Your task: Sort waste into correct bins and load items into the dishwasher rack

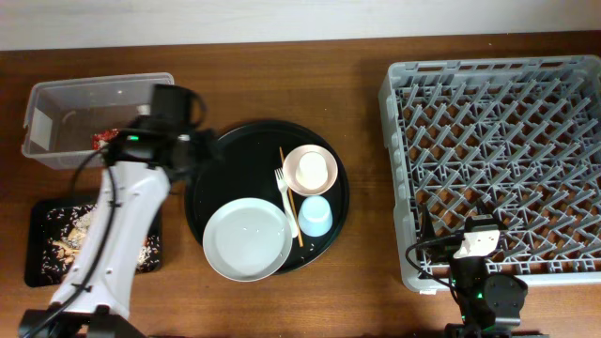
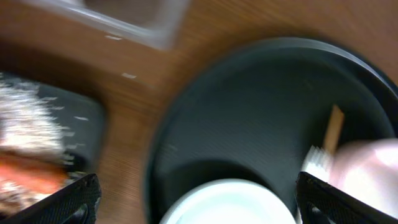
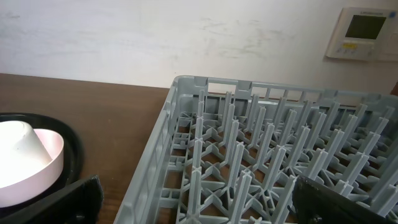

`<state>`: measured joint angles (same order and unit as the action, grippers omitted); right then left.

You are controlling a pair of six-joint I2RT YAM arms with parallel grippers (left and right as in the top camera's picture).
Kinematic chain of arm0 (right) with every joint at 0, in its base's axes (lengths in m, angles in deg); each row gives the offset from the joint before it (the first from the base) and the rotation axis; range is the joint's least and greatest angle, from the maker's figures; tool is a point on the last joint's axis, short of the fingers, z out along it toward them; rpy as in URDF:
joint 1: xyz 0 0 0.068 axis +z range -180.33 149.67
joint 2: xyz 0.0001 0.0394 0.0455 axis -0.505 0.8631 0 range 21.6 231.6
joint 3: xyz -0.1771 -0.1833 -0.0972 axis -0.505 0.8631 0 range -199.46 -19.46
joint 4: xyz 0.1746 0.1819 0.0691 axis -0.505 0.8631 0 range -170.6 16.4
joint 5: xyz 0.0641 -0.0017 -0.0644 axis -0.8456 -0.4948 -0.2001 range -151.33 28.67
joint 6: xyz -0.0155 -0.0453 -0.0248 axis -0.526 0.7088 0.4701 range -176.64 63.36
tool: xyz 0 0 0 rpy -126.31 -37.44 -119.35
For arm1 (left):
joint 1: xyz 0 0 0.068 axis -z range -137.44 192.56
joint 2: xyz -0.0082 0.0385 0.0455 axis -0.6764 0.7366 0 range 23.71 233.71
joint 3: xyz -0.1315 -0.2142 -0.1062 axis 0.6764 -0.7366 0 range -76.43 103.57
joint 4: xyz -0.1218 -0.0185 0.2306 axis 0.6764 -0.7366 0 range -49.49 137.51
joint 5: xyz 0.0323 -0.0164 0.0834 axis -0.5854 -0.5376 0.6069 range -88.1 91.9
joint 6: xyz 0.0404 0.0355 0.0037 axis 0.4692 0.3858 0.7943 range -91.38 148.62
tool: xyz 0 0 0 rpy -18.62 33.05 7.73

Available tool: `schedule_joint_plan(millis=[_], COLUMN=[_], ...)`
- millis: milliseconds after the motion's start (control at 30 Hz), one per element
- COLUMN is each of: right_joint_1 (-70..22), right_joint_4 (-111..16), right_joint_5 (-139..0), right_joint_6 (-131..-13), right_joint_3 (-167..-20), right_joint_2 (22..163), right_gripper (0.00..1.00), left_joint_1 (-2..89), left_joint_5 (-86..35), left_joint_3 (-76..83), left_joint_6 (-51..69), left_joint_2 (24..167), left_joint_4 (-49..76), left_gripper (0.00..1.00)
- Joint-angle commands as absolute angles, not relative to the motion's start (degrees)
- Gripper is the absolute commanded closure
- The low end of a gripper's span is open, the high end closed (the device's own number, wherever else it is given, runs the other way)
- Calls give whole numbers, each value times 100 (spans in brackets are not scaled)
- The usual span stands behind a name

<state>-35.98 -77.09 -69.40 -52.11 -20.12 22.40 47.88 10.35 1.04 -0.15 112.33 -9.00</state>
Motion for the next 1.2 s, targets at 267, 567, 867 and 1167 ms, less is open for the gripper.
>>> schedule_joint_plan(millis=[267, 567, 867, 1167], right_joint_1=[-3631, -3631, -3631, -3631], right_joint_4=[-7689, -7960, -8166, -9803], right_joint_5=[-6973, -7738, -11651, -11994], right_joint_6=[-5219, -6024, -10295, -11932], right_joint_3=[-1977, -1977, -1977, -2283], right_joint_2=[2196, 2196, 2196, 2196], right_gripper=[1, 1, 1, 2], left_joint_1=[3435, 2911, 2911, 2911], left_joint_5=[1363, 1184, 1184, 1184], left_joint_3=[142, 142, 142, 142], left_joint_6=[-175, -653, -653, -653], left_joint_2=[11242, 11242, 11242, 11242], left_joint_4=[-1327, -1383, -1386, -1386], left_gripper=[1, 1, 1, 1])
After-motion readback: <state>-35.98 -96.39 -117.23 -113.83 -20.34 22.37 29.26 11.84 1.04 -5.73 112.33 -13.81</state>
